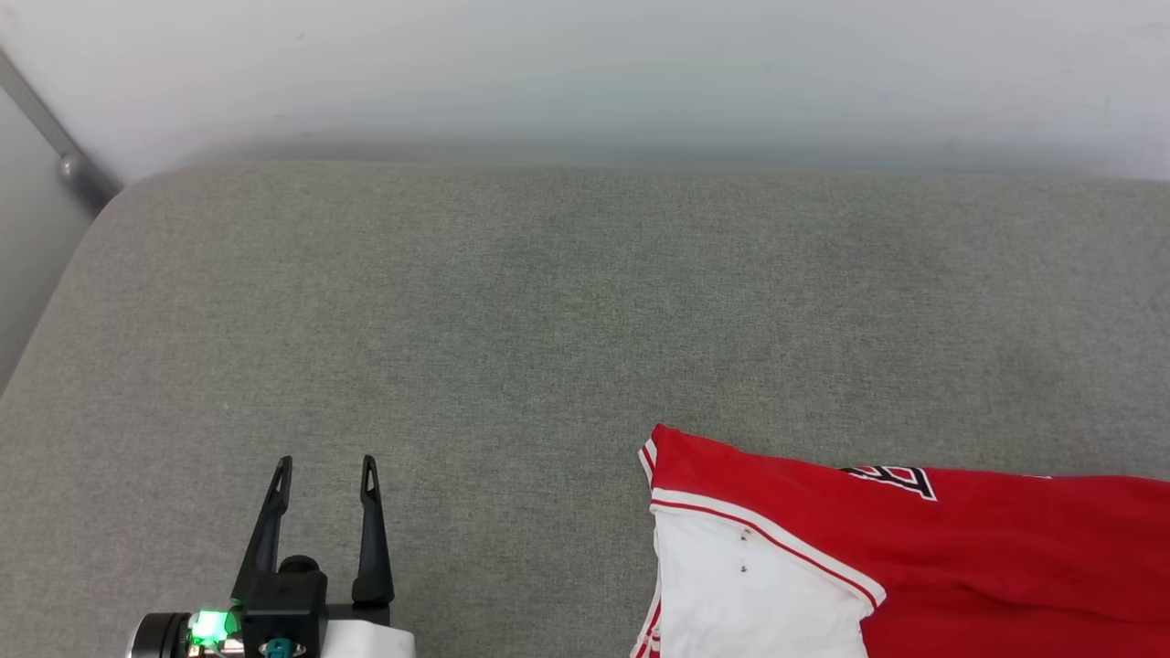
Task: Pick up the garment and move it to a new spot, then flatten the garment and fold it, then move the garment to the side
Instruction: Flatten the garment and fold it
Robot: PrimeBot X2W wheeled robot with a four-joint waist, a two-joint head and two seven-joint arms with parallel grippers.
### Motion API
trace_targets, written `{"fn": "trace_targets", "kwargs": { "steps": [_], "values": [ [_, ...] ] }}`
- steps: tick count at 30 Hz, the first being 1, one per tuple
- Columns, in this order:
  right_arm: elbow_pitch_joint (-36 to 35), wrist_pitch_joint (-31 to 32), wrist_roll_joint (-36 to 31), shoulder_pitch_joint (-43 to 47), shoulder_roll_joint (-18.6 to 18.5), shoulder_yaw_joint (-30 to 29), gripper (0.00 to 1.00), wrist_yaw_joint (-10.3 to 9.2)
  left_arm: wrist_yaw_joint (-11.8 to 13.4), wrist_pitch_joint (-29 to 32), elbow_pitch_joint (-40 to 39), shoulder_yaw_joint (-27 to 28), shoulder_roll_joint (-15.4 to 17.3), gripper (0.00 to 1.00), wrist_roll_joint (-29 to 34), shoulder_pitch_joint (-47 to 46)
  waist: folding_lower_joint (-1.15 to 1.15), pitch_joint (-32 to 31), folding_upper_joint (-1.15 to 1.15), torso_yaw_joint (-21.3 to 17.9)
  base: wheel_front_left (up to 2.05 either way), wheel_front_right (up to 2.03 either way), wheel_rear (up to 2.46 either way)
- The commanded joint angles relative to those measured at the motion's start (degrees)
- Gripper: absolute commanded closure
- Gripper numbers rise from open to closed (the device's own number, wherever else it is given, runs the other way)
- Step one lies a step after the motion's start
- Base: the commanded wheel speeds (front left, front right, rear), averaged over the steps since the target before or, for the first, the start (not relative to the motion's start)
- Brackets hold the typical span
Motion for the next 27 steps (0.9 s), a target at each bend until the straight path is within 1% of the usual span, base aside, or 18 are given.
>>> {"fn": "trace_targets", "kwargs": {
  "steps": [1, 6, 9, 12, 16, 19, 22, 27],
  "values": [
    [-1.76, 0.30, 0.05, 0.68, 0.23, -0.11, 1.00, -0.06, -0.24, -0.12, 0.11, 0.25, -0.21, 0.00, 0.55, 0.84, 0.00, -0.15, 0.00, 0.01, 0.00, 0.00, 0.00],
    [-9.93, 0.97, 0.02, 2.66, 1.66, 0.62, 1.00, -0.06, -0.87, -0.12, 0.22, 0.29, -0.36, 0.00, 1.04, 1.10, 0.00, -0.50, 0.00, 0.09, 0.00, 0.00, 0.00],
    [-17.21, 1.57, -0.27, 3.46, 2.80, 2.50, 1.00, -0.05, -1.11, -0.12, 0.16, 0.54, -0.49, 0.00, 1.16, 1.22, 0.00, -0.48, 0.00, 0.10, 0.00, 0.00, 0.00],
    [-24.01, 2.93, -0.68, 3.00, 4.15, 5.73, 1.00, -0.06, -1.35, -0.12, 0.19, 0.62, -0.69, 0.00, 1.38, 1.03, 0.00, -0.27, 0.00, 0.16, 0.00, 0.00, 0.00],
    [-31.06, 4.80, -2.42, -0.52, 5.62, 11.99, 1.00, -0.05, -1.77, -0.12, 0.39, 0.49, -0.93, 0.00, 1.50, 0.31, 0.00, 0.21, 0.00, 0.39, 0.00, 0.00, 0.00],
    [-33.87, 6.08, -3.61, -4.72, 7.00, 17.62, 1.00, -0.06, -1.85, -0.12, 0.43, 0.41, -1.20, 0.00, 1.59, -0.25, 0.00, 0.72, 0.00, 0.69, 0.00, 0.00, 0.00],
    [-34.34, 6.88, -4.22, -9.57, 9.28, 23.60, 1.00, -0.06, -1.95, -0.12, 0.50, 0.32, -1.47, 0.00, 1.60, -0.58, 0.00, 1.29, 0.00, 1.06, 0.00, 0.00, 0.00],
    [-30.56, 7.21, -5.19, -18.37, 13.16, 33.78, 1.00, -0.05, -2.30, -0.12, 0.64, 0.11, -1.95, 0.00, 1.59, -1.55, 0.00, 2.35, 0.00, 1.77, 0.00, 0.00, 0.00]
  ]
}}
